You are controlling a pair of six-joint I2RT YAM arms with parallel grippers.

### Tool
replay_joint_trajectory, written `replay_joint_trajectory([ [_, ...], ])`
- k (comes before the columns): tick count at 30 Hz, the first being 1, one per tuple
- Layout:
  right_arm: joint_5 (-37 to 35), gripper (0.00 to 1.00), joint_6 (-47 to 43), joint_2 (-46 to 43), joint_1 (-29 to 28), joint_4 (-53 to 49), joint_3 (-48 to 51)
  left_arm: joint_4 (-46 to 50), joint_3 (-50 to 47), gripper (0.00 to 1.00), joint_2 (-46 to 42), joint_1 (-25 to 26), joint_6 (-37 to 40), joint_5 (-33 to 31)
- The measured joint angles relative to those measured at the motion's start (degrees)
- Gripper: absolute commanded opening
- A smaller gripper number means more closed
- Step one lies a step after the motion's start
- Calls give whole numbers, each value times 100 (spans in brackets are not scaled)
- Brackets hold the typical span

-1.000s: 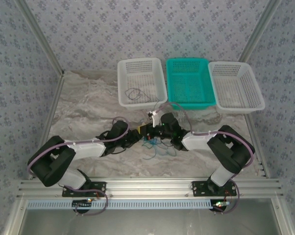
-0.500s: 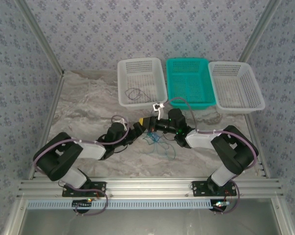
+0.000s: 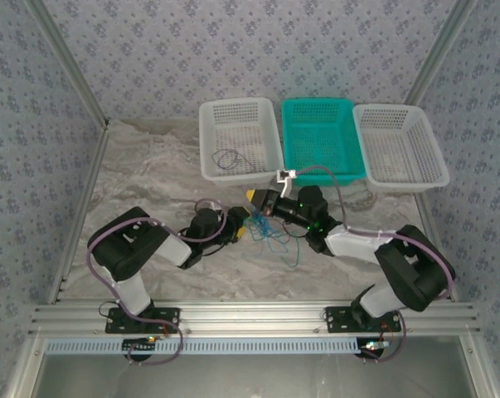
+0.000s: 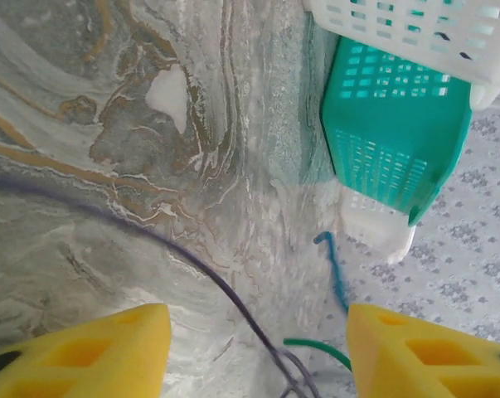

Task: Untangle the cables

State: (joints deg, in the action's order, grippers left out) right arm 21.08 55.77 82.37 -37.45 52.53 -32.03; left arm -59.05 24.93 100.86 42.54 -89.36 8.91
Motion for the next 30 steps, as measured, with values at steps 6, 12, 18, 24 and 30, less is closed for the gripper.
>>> replay_joint_trajectory([
  [6, -278, 0, 258, -584, 37, -101, 109, -52, 109, 0, 17, -4, -190, -68],
  [12, -398, 0, 297, -1082, 173, -431, 173, 70, 24, 0, -229, -133, -127, -76],
  [18, -463, 0, 260, -1720, 603, -1130, 321, 533, -350, 0, -1325, -660, 155, -55],
  [24, -584, 0, 120, -2374, 1285, -2524, 645, 1974, -577, 0, -3676, -1464, 702, 437],
  [30, -632, 0, -76, -2667, 1364, -3344, 1040, 4625, -586, 0, -6231, -2166, 1440, 573],
])
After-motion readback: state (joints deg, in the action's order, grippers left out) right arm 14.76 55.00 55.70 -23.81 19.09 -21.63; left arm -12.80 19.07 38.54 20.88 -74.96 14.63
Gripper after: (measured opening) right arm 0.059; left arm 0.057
